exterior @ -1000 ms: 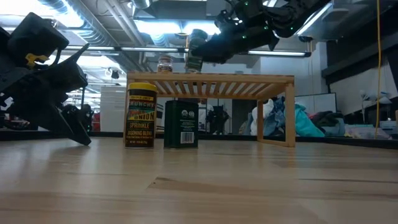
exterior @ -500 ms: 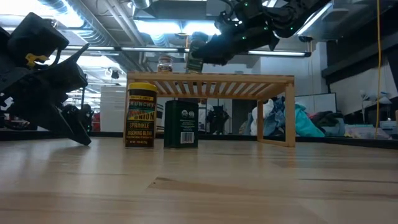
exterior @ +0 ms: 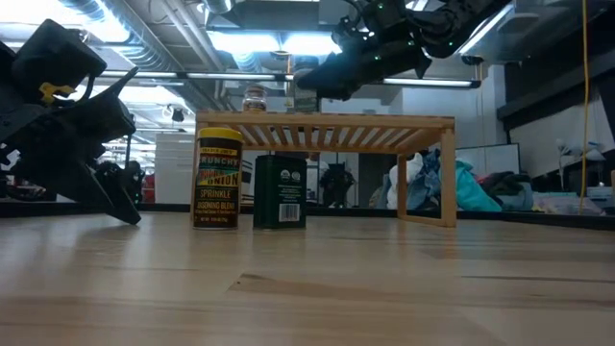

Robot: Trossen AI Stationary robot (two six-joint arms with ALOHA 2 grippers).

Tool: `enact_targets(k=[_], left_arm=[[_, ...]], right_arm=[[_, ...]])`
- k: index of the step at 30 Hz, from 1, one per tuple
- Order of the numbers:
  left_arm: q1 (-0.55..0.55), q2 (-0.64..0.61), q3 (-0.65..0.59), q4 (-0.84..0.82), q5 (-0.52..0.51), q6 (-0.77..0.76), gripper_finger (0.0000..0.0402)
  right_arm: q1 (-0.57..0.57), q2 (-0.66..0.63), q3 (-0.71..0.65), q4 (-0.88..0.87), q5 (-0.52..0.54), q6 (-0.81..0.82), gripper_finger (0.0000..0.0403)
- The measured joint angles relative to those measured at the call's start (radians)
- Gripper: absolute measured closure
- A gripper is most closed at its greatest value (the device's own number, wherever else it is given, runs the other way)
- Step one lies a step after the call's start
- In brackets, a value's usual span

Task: Shelf spices
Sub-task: Put the green seasoning bottle on the shelf, then put the yellow seasoning bottle on the shelf

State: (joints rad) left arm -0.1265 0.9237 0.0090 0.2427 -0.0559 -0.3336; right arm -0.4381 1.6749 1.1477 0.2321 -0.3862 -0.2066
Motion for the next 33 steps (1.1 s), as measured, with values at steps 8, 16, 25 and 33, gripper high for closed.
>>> enact_targets(k=[8,16,25,33], left_arm=[[0.0,0.0,0.0,0.0,0.0,0.0,0.0068],[0.0,0.0,0.0,0.0,0.0,0.0,0.0068],[0.0,0.0,0.0,0.0,0.0,0.0,0.0068],[0.0,0.0,0.0,0.0,0.0,0.0,0.0068]], right_arm=[[0.0,0.0,0.0,-0.001,0.0,0.0,0.0124],[0.0,0.0,0.0,0.042,-0.016,0.0,0.0096],[-0.001,0.0,0.0,0.111,-0.044,0.0,0.0091],[-0.003,-0.006,0.0,0.184,-0.043,0.0,0.0091]])
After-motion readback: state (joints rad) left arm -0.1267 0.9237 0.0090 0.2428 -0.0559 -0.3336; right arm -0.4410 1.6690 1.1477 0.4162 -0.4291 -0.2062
